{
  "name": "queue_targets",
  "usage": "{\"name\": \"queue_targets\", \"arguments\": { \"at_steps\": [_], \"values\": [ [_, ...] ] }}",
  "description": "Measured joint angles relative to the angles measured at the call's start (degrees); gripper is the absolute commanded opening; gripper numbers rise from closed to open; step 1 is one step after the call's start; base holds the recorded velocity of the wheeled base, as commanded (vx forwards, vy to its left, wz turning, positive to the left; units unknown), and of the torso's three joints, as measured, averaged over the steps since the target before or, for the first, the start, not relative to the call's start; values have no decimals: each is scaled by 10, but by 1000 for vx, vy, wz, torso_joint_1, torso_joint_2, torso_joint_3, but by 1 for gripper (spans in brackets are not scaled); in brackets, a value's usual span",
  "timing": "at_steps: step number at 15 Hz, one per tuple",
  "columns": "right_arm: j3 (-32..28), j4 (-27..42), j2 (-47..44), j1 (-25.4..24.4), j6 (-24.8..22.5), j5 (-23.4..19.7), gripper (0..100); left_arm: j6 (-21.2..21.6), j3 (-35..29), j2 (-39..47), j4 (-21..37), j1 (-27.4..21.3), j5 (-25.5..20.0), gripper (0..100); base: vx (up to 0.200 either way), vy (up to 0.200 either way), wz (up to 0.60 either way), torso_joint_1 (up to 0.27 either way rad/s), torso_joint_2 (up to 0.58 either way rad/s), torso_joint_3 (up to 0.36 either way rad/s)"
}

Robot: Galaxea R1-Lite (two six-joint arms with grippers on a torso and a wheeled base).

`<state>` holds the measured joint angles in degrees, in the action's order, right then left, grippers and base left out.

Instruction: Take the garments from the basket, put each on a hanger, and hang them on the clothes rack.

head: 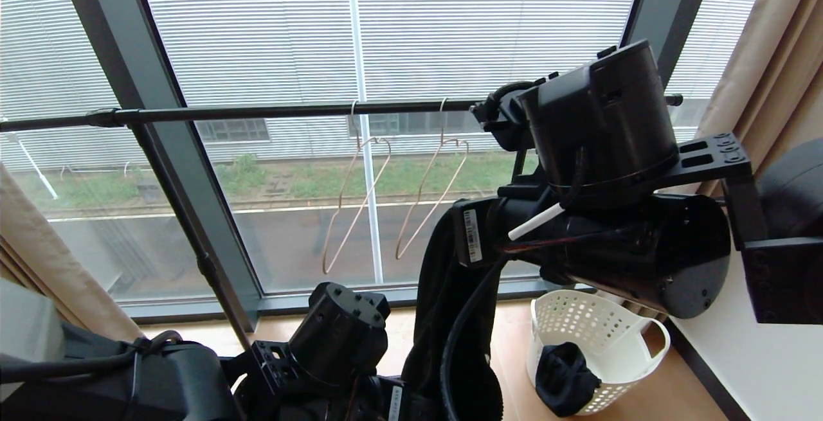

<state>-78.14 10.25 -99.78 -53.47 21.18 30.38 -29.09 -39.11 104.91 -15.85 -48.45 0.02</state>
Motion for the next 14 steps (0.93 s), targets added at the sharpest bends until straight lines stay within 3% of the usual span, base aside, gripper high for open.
{"name": "queue_targets", "arguments": {
  "at_steps": [5, 6, 9, 11, 14],
  "values": [
    [10, 0, 38, 41, 1, 2, 0, 0, 19, 1, -1, 13, 5, 100, 0, 0, 0, 0, 0, 0],
    [11, 0, 45, 48, 2, 0, 0, 0, 23, 1, 0, 14, 5, 0, 0, 0, 0, 0, 0, 0],
    [11, -5, 58, 70, 3, -2, 0, 0, 33, 1, -2, 15, 15, 0, 0, 0, 0, 0, 0, 0],
    [17, -35, 60, 97, -1, -7, 0, 0, 51, -6, -3, 19, 59, 0, 0, 0, 0, 0, 0, 0],
    [44, -41, 61, 112, -3, -14, 0, 7, 63, -43, 1, 51, 71, 0, 0, 0, 0, 0, 0, 0]
  ]
}}
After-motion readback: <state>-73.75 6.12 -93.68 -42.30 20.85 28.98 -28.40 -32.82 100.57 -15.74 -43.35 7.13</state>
